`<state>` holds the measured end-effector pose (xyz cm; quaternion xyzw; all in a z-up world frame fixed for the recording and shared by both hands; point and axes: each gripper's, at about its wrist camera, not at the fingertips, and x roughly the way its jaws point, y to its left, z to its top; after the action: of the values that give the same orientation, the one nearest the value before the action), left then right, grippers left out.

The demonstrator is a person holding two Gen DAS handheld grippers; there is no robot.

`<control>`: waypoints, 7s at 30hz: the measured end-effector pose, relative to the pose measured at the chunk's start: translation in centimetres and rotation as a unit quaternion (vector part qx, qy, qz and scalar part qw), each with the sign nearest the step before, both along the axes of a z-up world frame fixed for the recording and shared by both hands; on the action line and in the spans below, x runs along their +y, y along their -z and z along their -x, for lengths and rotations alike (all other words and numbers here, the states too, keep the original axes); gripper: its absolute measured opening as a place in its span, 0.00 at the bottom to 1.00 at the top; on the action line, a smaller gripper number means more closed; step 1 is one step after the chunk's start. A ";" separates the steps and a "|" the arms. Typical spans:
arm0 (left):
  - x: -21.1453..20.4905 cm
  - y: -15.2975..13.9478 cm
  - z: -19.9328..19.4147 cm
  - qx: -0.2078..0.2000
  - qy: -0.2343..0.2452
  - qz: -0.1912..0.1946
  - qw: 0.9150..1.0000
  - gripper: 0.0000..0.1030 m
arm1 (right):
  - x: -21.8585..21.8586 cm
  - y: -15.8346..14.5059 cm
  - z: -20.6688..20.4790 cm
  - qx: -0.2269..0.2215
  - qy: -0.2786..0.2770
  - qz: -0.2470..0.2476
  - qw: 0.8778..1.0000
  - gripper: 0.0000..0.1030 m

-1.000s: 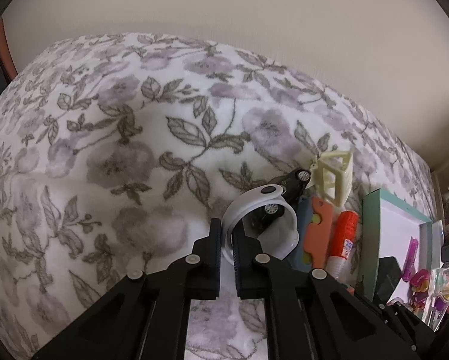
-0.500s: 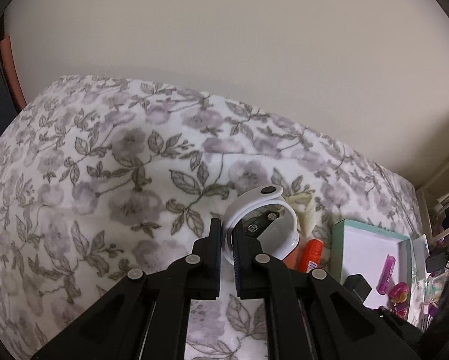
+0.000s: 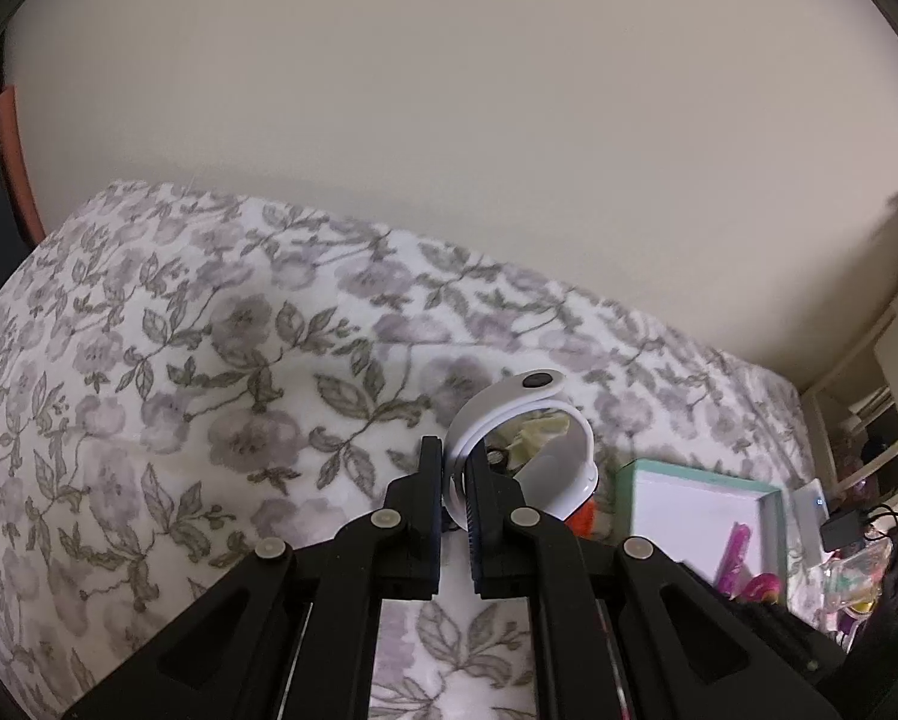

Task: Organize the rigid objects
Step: 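Carry the white watch with the left gripper while the right gripper carries the eraser to the tray, then open the left gripper releasing the watch while the right gripper releases the eraser in the tray, then move the left gripper toward the black toy car while the right gripper approaches the red glue bottle, then grasp the black toy car with the left gripper while the right gripper grasps the red glue bottle, then carry the toy car with the left gripper while the right gripper carries the glue bottle over the tray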

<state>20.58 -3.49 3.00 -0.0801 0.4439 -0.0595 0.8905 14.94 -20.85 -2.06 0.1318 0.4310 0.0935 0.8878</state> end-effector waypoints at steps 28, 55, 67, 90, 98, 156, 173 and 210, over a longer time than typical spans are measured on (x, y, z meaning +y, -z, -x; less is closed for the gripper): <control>-18.0 4.8 5.0 0.018 0.203 -0.074 0.976 0.07 | -17.5 -0.2 3.7 0.045 0.211 0.027 0.976 0.33; -19.1 6.5 5.4 0.039 0.217 -0.093 0.971 0.26 | -15.5 2.6 2.0 0.092 0.180 0.046 0.978 0.34; -17.6 5.1 4.6 0.036 0.193 -0.083 0.977 0.44 | -15.7 0.4 2.7 0.069 0.191 0.049 0.978 0.41; -11.0 3.7 1.8 0.043 0.071 -0.075 0.994 0.77 | -15.5 -0.9 2.8 0.028 0.195 0.052 0.979 0.90; -10.1 4.1 1.2 0.047 0.057 -0.066 0.995 0.87 | -15.1 -0.4 2.6 0.027 0.188 0.049 0.980 1.00; -1.0 11.1 -5.8 0.077 0.023 -0.039 0.996 0.75 | 1.5 6.0 -7.0 0.100 0.059 0.061 0.991 0.38; -3.5 10.8 -5.5 0.057 0.057 -0.051 0.995 0.26 | 2.3 7.6 -6.7 0.107 0.064 0.076 0.989 0.31; -1.6 -1.4 -0.9 -0.062 0.036 -0.026 0.997 0.17 | -5.0 -1.6 -1.6 -0.010 0.104 -0.023 0.994 0.30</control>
<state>21.47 -5.10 4.44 -0.0369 0.3919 -0.0850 0.9153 16.53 -25.87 -0.47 0.1956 0.4041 0.0120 0.8935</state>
